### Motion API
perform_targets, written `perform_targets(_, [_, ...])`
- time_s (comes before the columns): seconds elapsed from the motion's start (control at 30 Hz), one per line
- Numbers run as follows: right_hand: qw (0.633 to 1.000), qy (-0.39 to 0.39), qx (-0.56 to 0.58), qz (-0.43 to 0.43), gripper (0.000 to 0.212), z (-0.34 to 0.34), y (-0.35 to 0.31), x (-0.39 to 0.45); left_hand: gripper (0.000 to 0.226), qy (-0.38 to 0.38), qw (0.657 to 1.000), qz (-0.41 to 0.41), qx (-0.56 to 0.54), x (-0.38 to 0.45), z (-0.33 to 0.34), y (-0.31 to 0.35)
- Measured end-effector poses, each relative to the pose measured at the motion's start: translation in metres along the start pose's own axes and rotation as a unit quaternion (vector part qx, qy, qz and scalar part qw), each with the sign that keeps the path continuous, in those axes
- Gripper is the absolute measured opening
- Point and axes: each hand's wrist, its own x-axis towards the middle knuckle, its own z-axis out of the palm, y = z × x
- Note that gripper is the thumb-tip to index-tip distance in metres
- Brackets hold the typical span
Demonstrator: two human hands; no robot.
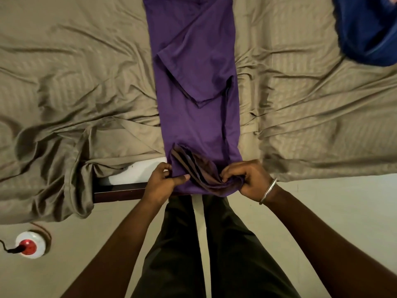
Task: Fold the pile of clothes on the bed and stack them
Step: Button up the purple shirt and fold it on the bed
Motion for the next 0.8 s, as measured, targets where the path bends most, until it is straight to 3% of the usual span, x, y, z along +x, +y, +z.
perform_targets(0.07, [1.0,0.011,-0.011,-0.006,0.017,-0.002,-0.002,-0.002,0.047,0.026,0.996,0.047,-0.075,-0.005,0.0,-0.001])
perform_targets(0.13, [0.994,0.109,0.005,0.015,0.029,0.0,-0.004,-0.002,0.065,0.065,0.983,0.099,-0.139,-0.008,-0.004,-0.003])
perform_targets(0.2, [0.959,0.254,0.045,0.115,0.039,0.002,-0.009,0.008,0.071,0.095,0.973,0.1,-0.186,0.0,-0.005,-0.001])
perform_targets(0.27, [0.916,0.318,0.035,0.243,0.029,0.005,-0.007,0.025,0.057,0.122,0.971,0.078,-0.191,0.011,-0.001,0.005])
perform_targets(0.3, [0.907,0.299,-0.02,0.296,0.026,0.007,-0.002,0.032,0.046,0.141,0.975,0.07,-0.157,0.017,0.002,0.008])
perform_targets(0.4, [0.875,0.268,-0.121,0.383,0.045,0.016,0.008,0.038,0.034,0.212,0.976,0.05,0.025,0.021,0.011,0.012])
perform_targets(0.47, [0.846,0.294,-0.095,0.435,0.047,0.021,0.011,0.036,0.039,0.234,0.969,0.042,0.071,0.018,0.013,0.012])
perform_targets(0.57, [0.81,0.245,0.001,0.532,0.047,0.023,0.013,0.031,0.051,0.217,0.97,0.022,0.105,0.013,0.017,0.011])
perform_targets(0.67, [0.832,0.209,0.035,0.512,0.04,0.02,0.009,0.026,0.05,0.162,0.982,-0.004,0.098,0.016,0.016,0.013])
perform_targets(0.8, [0.852,0.249,0.096,0.45,0.032,0.016,-0.006,0.018,0.046,0.124,0.987,-0.009,0.1,0.015,0.003,0.017])
